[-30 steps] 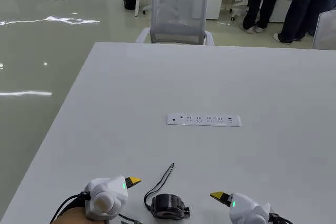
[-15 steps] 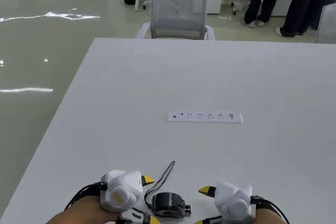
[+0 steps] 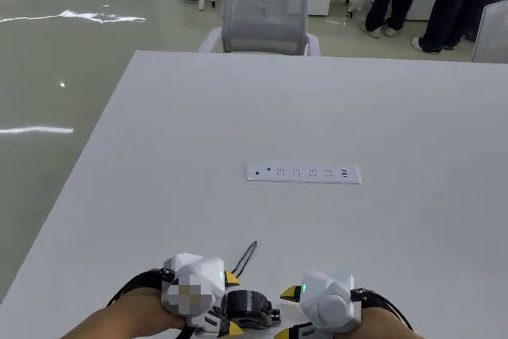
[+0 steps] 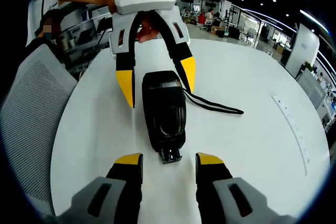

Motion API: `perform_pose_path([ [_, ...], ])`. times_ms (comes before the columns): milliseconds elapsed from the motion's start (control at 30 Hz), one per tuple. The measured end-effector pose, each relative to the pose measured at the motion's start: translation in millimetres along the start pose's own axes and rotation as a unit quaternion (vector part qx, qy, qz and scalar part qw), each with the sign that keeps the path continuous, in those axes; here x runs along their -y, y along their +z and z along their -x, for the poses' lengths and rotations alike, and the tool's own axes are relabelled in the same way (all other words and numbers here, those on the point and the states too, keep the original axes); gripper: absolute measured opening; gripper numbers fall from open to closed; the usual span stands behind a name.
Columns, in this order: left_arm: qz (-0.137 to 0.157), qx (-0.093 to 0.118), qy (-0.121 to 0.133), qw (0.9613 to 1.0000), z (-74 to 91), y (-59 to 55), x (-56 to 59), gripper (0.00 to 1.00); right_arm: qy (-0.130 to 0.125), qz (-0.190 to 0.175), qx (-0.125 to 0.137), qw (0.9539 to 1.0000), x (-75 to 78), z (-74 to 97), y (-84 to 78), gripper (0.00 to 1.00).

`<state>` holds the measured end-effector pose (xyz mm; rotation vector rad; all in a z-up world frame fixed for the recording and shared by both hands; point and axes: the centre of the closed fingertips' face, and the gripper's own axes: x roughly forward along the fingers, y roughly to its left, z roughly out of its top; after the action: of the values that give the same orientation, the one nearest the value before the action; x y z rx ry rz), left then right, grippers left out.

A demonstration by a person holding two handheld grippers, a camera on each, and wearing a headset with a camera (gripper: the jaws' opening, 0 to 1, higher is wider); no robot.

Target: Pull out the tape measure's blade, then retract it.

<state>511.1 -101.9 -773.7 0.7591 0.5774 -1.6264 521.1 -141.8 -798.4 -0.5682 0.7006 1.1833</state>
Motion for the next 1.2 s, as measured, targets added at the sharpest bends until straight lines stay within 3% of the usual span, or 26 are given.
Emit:
perform_pose_path([
  [500,-0.005,-0.024,-0.009,0.9997,-6.7,-6.9,-0.1,0.40,0.024,0.034,-0.021,0.9989,-5.1,-9.8,0.9,0.32],
  [1200,-0.016,-0.046,-0.009,0.9988,-11.1,-10.2,-6.7,0.32,0.031,0.046,-0.036,0.9978,-1.9,-14.2,-1.2,0.20],
])
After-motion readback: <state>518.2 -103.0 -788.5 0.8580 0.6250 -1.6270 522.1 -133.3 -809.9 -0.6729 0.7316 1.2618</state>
